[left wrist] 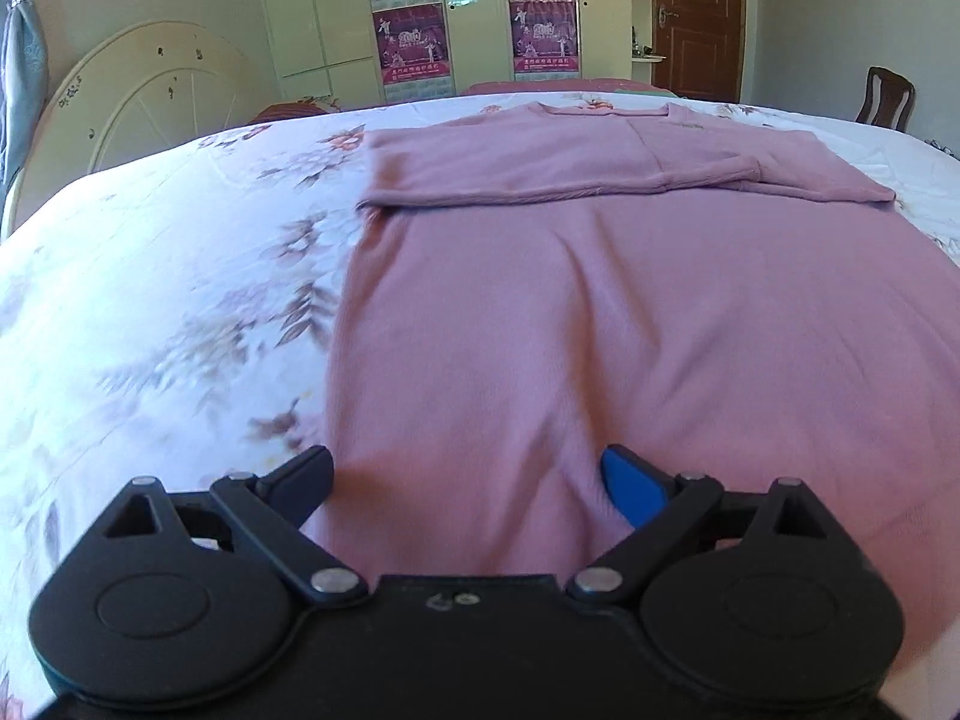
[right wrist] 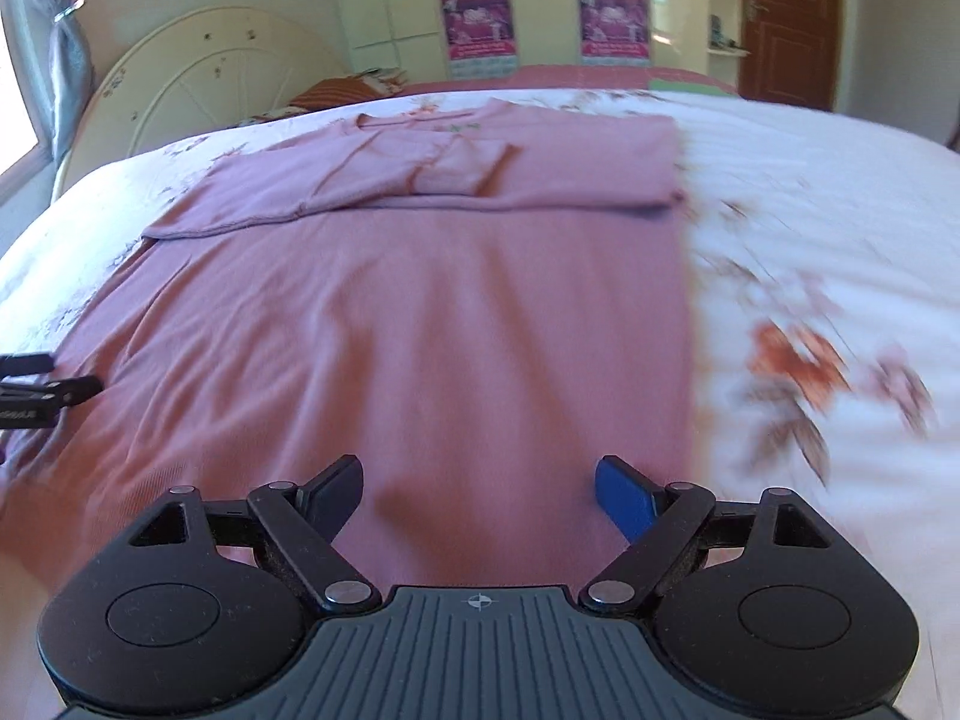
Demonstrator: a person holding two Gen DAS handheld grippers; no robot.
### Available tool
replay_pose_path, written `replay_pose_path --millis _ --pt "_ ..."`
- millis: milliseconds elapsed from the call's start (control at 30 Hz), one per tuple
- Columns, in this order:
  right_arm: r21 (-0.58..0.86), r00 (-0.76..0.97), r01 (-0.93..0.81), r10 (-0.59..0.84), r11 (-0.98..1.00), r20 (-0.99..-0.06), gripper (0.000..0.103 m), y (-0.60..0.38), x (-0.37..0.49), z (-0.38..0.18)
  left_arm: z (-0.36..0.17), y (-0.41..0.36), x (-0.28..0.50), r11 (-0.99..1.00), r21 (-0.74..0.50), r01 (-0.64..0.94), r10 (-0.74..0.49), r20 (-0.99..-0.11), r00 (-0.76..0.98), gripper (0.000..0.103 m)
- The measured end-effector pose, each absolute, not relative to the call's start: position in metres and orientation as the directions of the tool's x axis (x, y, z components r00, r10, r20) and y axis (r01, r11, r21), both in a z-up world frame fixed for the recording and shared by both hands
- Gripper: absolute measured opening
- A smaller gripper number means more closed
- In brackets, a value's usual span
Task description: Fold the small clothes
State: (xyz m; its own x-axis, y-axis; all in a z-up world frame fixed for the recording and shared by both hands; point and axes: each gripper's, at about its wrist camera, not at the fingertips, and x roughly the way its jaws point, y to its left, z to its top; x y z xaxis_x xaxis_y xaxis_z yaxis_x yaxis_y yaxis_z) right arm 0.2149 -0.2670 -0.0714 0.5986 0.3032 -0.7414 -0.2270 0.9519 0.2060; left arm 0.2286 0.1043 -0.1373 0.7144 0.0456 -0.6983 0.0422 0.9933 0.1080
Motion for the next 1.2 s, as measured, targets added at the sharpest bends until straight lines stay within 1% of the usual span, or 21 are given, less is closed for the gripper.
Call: replay_pose_path --millis 100,133,167,233,267,333,400,500,533,600,800,867,933,1000,1033,1133,1167,1200 --pt "0.279 0.604 -0.153 0.314 0.948 -0.733 0.084 -0.29 0.184 -0.066 -0.136 0.126 0.197 0.995 0.092 0.032 0.044 -0.717 0.695 0.093" --pt "0.311 0.608 -0.126 0.321 0.942 -0.727 0.084 -0.298 0.174 -0.064 -0.135 0.136 0.186 0.998 0.062 0.026 0.026 -0.713 0.701 0.09" --pt "0.33 0.606 -0.089 0.314 0.94 -0.731 0.084 -0.305 0.165 -0.064 -0.134 0.145 0.178 0.999 0.021 0.025 -0.002 -0.719 0.695 0.089" --pt "0.394 0.6 -0.025 0.328 0.919 -0.729 0.079 -0.32 0.147 -0.064 -0.133 0.16 0.165 0.998 -0.061 0.032 -0.066 -0.724 0.687 0.086" --pt "0.427 0.603 -0.007 0.345 0.904 -0.719 0.075 -0.327 0.14 -0.064 -0.133 0.165 0.161 0.995 -0.087 0.04 -0.09 -0.721 0.687 0.085" --pt "0.497 0.604 0.011 0.391 0.867 -0.695 0.075 -0.335 0.127 -0.063 -0.133 0.173 0.158 0.984 -0.166 0.06 -0.162 -0.712 0.683 0.085" --pt "0.553 0.599 0.024 0.431 0.833 -0.675 0.071 -0.341 0.123 -0.063 -0.134 0.184 0.16 0.96 -0.272 0.065 -0.243 -0.693 0.678 0.085" --pt "0.64 0.599 0.06 0.485 0.766 -0.637 0.07 -0.351 0.125 -0.066 -0.137 0.194 0.174 0.918 -0.393 0.059 -0.328 -0.666 0.67 0.084" --pt "0.662 0.603 0.071 0.497 0.746 -0.624 0.069 -0.354 0.128 -0.067 -0.139 0.196 0.179 0.904 -0.423 0.055 -0.348 -0.657 0.669 0.082" --pt "0.692 0.608 0.086 0.513 0.716 -0.606 0.062 -0.356 0.134 -0.072 -0.142 0.198 0.192 0.879 -0.474 0.052 -0.387 -0.644 0.66 0.078" --pt "0.748 0.613 0.084 0.558 0.658 -0.559 0.06 -0.359 0.163 -0.08 -0.156 0.204 0.219 0.775 -0.631 0.033 -0.496 -0.575 0.651 0.073" --pt "0.759 0.616 0.081 0.566 0.646 -0.548 0.06 -0.36 0.169 -0.083 -0.158 0.207 0.219 0.752 -0.658 0.035 -0.52 -0.56 0.645 0.07" --pt "0.757 0.608 0.059 0.578 0.651 -0.544 0.06 -0.36 0.17 -0.084 -0.159 0.211 0.212 0.742 -0.669 0.046 -0.54 -0.556 0.632 0.061" --pt "0.756 0.592 0.057 0.588 0.652 -0.552 0.05 -0.363 0.162 -0.085 -0.162 0.214 0.204 0.736 -0.675 0.057 -0.558 -0.557 0.615 0.054" --pt "0.761 0.584 0.056 0.597 0.647 -0.55 0.048 -0.364 0.157 -0.087 -0.162 0.215 0.199 0.739 -0.671 0.066 -0.56 -0.556 0.614 0.054" --pt "0.769 0.578 0.061 0.606 0.636 -0.547 0.037 -0.371 0.147 -0.091 -0.164 0.212 0.197 0.747 -0.662 0.064 -0.546 -0.556 0.626 0.056" --pt "0.779 0.58 0.075 0.608 0.623 -0.542 0.035 -0.373 0.148 -0.093 -0.163 0.209 0.199 0.75 -0.659 0.057 -0.539 -0.559 0.63 0.057" --pt "0.789 0.582 0.088 0.611 0.608 -0.536 0.034 -0.375 0.151 -0.095 -0.162 0.205 0.201 0.758 -0.65 0.053 -0.529 -0.566 0.632 0.058"
